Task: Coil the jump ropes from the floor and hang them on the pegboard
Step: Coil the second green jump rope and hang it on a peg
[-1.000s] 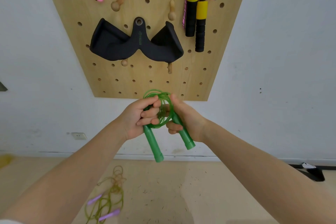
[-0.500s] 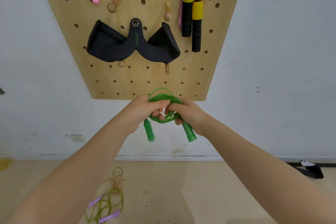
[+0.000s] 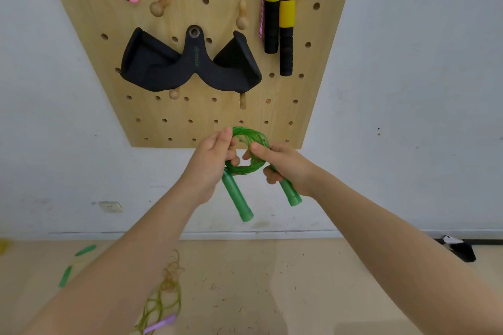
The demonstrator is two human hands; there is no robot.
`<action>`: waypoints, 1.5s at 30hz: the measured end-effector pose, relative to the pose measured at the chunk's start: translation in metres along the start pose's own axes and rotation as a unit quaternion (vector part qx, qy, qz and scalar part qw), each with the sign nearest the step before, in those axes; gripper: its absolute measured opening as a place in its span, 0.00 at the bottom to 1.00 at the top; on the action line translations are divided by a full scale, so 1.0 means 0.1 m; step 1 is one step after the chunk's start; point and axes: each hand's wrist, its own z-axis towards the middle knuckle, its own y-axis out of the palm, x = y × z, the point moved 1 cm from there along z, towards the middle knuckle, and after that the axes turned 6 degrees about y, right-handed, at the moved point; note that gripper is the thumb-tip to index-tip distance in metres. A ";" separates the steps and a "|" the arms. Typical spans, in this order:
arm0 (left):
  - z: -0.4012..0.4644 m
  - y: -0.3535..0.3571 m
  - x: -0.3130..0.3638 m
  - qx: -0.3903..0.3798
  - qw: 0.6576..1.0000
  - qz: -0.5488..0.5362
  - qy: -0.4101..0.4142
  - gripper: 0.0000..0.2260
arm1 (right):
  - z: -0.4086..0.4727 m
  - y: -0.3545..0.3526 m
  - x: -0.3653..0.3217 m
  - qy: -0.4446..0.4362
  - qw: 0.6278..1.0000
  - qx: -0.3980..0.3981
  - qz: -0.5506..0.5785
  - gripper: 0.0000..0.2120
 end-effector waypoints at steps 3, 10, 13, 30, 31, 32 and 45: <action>0.04 -0.08 -0.02 -0.010 0.995 0.097 0.038 0.15 | 0.01 -0.09 -0.05 0.047 0.996 -0.019 0.078 0.18; 0.07 -0.20 -0.21 -0.067 0.939 0.336 0.031 0.13 | 0.06 -0.17 -0.37 0.067 0.970 -0.029 0.232 0.07; 0.04 -0.17 -0.23 -0.061 0.941 0.330 0.039 0.13 | 0.10 -0.04 -0.40 0.056 0.969 -0.021 0.240 0.09; 0.10 -0.25 0.04 -0.007 0.945 0.322 0.051 0.17 | 0.10 0.37 -0.07 -0.192 0.965 0.077 -0.162 0.20; 0.09 -0.26 0.05 -0.016 0.947 0.318 0.052 0.17 | 0.07 0.37 -0.12 -0.183 0.978 0.085 -0.057 0.21; 0.09 -0.26 0.05 -0.032 0.951 0.302 0.052 0.17 | 0.07 0.36 -0.17 -0.172 0.981 0.087 0.002 0.23; 0.10 -0.30 0.22 -0.108 0.953 0.268 0.088 0.17 | 0.18 0.31 -0.11 -0.082 0.991 -0.081 0.067 0.16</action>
